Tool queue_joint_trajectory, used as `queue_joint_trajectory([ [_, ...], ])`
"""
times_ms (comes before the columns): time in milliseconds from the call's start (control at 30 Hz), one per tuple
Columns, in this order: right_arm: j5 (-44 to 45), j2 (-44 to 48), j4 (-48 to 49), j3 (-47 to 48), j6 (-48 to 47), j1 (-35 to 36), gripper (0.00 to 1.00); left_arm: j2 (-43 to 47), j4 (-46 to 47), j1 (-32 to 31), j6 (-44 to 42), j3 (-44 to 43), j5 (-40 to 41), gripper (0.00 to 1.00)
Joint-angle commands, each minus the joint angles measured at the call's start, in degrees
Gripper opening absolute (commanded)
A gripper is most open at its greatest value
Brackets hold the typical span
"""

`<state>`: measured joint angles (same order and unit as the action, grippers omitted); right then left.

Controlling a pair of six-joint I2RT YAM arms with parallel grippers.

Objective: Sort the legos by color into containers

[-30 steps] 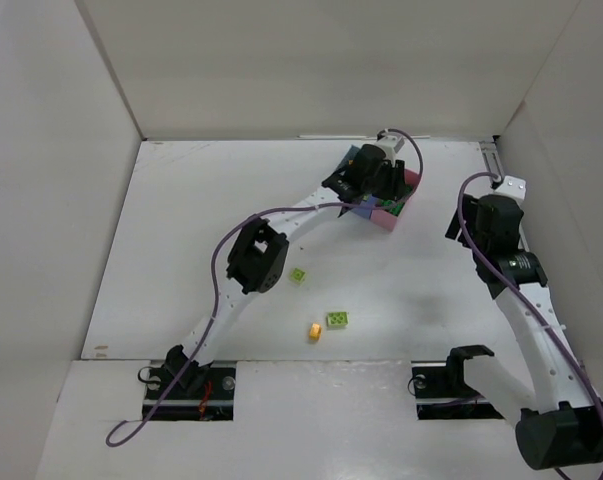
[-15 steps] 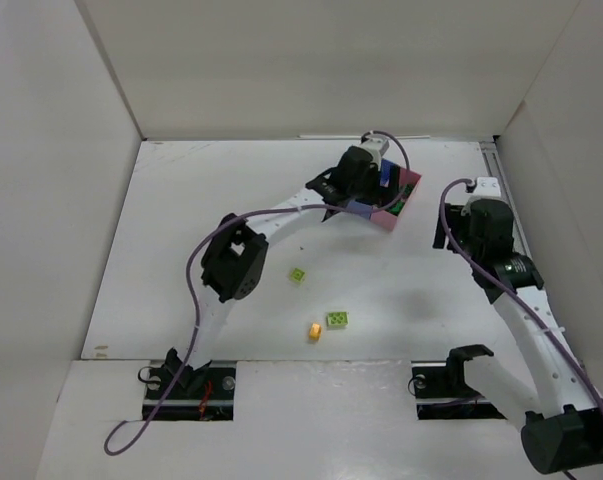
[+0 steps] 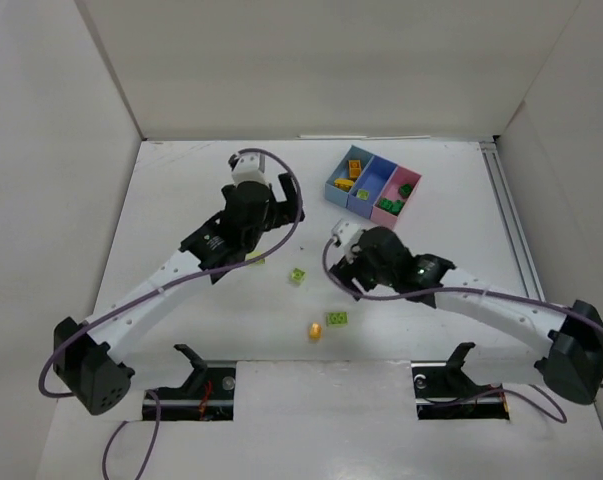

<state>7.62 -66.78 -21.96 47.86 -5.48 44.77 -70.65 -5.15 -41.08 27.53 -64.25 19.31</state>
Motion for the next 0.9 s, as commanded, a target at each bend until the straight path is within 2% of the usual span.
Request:
queue_joint_trajectory([
  [0,-6.18,-2.99,4.72,0.92,-7.96,9.17,0.79,3.14,-15.84,0.65,11.12,6.23,7.67,1.0],
  [33,-8.04,-3.96,5.34,0.92,-8.93,11.71,0.79,4.54,-17.95,0.65,13.14,6.94,7.67,1.0],
  [133,-19.0,-6.17,9.46,0.4,-13.41,13.58,0.79,10.78,-21.31,0.65,17.73,10.8,7.15,1.0],
  [267,-23.43,-8.35,12.46,-1.1,-15.96,17.45,0.82,18.26,-24.99,1.18,21.59,15.64,7.14,1.0],
  [433,-22.73,-14.41,12.46,-0.57,-15.45,18.77,0.82,24.5,-29.56,1.18,25.02,18.01,7.75,1.0],
  [700,-17.64,-21.36,11.32,1.28,-8.77,19.83,0.82,28.03,-32.91,1.18,28.81,18.55,8.29,1.0],
  [867,-16.24,-23.04,11.32,1.28,-6.49,20.35,0.77,28.55,-33.43,1.18,29.34,19.16,8.29,1.0],
])
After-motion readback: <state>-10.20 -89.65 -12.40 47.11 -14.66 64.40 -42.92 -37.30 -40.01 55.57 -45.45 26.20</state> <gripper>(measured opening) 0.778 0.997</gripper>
